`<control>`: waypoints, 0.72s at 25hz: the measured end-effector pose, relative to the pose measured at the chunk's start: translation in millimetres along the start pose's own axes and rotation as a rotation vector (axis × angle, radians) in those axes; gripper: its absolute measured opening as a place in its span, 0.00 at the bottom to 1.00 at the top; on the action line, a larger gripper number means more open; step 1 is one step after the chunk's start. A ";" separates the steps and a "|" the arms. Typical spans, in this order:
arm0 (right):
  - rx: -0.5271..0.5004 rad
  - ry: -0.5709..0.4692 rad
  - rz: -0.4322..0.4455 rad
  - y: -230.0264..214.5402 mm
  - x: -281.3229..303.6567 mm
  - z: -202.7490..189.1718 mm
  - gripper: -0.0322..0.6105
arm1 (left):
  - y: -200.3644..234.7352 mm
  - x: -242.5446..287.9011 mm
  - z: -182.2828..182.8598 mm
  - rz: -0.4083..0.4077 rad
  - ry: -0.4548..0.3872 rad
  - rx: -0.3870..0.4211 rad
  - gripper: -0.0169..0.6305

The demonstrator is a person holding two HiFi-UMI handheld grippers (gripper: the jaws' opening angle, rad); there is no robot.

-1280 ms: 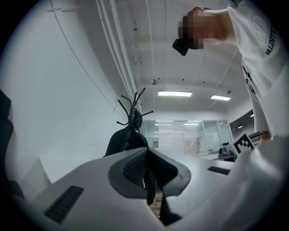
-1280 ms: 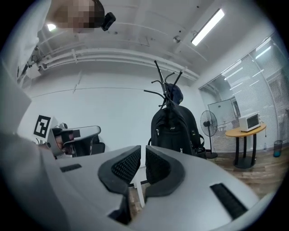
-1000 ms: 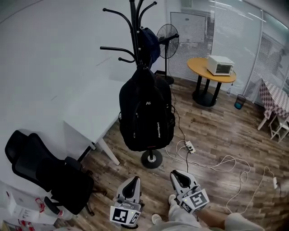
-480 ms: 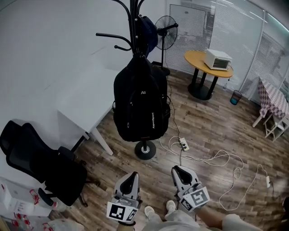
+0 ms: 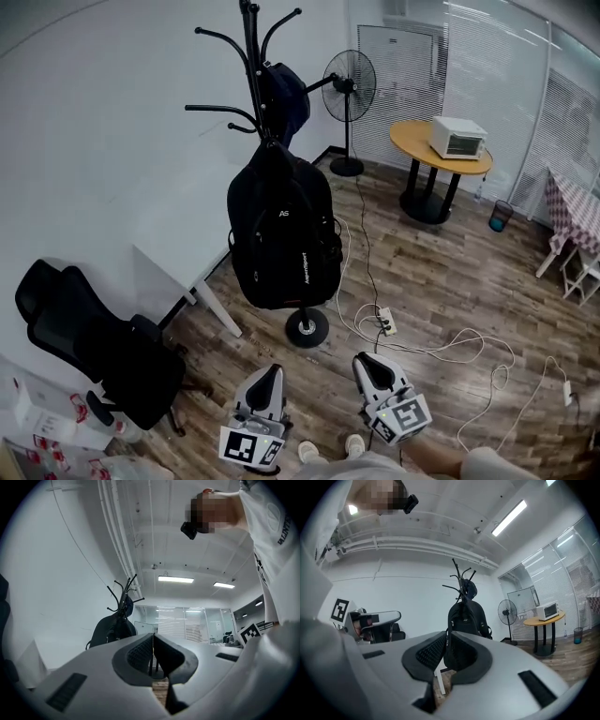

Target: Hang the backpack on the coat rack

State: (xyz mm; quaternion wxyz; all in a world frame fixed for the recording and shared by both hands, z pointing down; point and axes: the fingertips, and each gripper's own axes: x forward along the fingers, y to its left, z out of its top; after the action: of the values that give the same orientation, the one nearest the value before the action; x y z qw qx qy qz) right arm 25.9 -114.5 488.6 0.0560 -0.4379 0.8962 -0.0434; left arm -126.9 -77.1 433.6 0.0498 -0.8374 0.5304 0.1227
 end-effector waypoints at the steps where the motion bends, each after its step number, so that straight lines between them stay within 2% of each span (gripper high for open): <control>1: 0.001 -0.012 0.007 -6.3 -5.3 2.6 0.11 | -6.5 2.1 1.6 0.018 0.000 0.004 0.04; 4: -0.002 -0.017 0.028 -22.3 -20.2 4.8 0.11 | -17.0 5.5 -3.3 0.108 0.039 0.025 0.04; 7: -0.008 0.038 0.020 -37.0 -30.3 2.6 0.11 | -22.9 6.9 -12.4 0.173 0.076 0.029 0.04; 13: -0.019 0.061 0.024 -61.6 -51.1 2.1 0.11 | -34.5 -7.6 -17.5 0.219 0.090 0.069 0.04; 18: -0.019 0.051 0.027 -65.2 -56.8 10.7 0.11 | -29.3 -20.7 -17.7 0.216 0.096 0.083 0.04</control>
State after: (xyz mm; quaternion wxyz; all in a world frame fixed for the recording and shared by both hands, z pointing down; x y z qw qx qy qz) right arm 112.8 -109.9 489.8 0.0296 -0.4250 0.9036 -0.0451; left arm -106.2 -50.0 454.6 0.0456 -0.7774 0.6240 0.0650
